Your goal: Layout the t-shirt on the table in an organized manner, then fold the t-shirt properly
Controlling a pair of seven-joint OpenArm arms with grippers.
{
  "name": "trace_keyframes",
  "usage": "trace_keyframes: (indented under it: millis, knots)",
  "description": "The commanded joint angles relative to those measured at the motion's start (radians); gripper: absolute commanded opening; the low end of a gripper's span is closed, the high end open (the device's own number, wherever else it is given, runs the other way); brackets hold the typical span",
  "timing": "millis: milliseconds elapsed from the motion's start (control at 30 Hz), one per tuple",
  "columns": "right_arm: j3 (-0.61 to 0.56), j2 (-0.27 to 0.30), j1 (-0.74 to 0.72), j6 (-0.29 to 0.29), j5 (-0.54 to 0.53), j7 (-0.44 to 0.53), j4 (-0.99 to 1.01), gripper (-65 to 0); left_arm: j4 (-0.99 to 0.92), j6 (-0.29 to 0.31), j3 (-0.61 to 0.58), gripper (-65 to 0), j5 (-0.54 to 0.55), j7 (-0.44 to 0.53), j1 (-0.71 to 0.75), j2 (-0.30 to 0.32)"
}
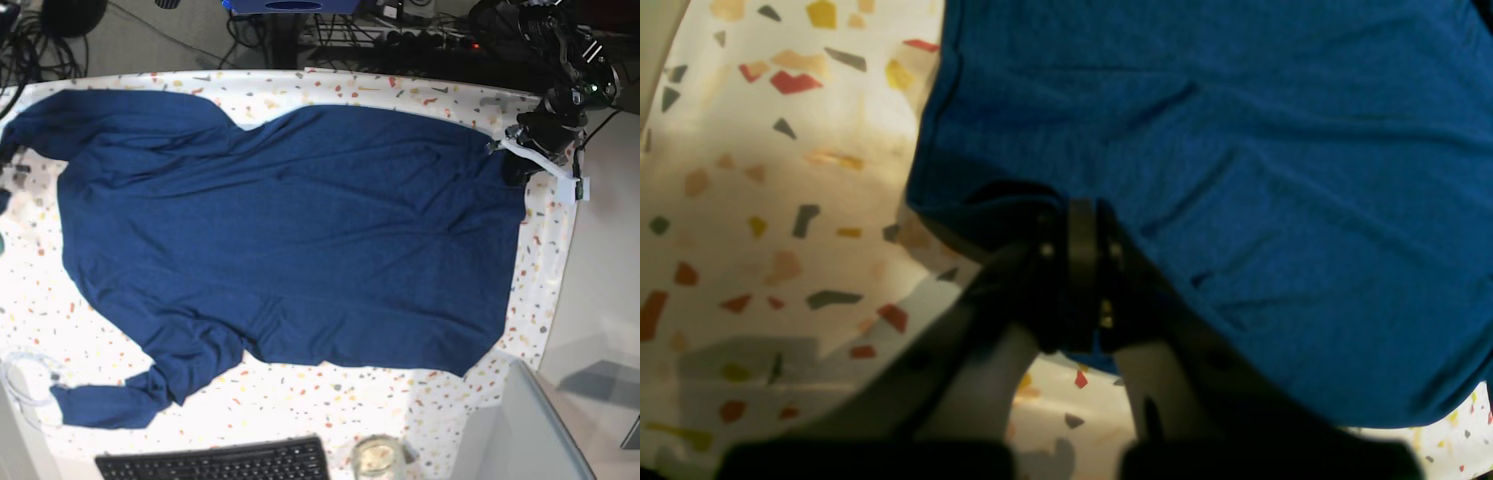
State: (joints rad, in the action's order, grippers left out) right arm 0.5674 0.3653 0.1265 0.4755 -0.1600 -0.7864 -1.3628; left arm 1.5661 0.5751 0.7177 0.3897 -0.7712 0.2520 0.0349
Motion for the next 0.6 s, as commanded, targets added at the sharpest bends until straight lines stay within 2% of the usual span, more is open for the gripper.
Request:
trace_keyframes:
  millis: [0, 100, 200, 400, 500, 567]
  knots:
    - [-0.005, -0.010, 0.008, 0.013, -0.031, 0.008, -0.123, -65.0, 0.018, 0.003, 0.001, -65.0, 0.012, 0.022, -0.004, 0.007]
    - [-0.057, -0.113, 0.101, 0.013, -0.031, -0.083, -0.418, -65.0, 0.017, 0.003, 0.001, -65.0, 0.010, 0.022, -0.009, 0.007]
    - [-0.178, -0.210, 0.149, 0.013, -0.031, -0.150, -0.643, -65.0, 0.017, 0.003, 0.001, -65.0, 0.010, 0.023, -0.012, 0.007]
    - [-0.444, -0.323, 0.060, 0.004, -0.028, -0.268, -0.657, -65.0, 0.017, 0.003, 0.001, -65.0, 0.008, 0.023, -0.010, 0.010]
    - [-0.534, -0.345, -0.029, -0.002, -0.028, -0.288, -0.646, -65.0, 0.017, 0.003, 0.001, -65.0, 0.008, 0.023, -0.006, 0.015]
    - [-0.584, -0.371, -0.095, -0.034, -0.028, -0.307, -0.620, -65.0, 0.009, 0.003, 0.001, -65.0, 0.008, 0.023, -0.004, 0.015]
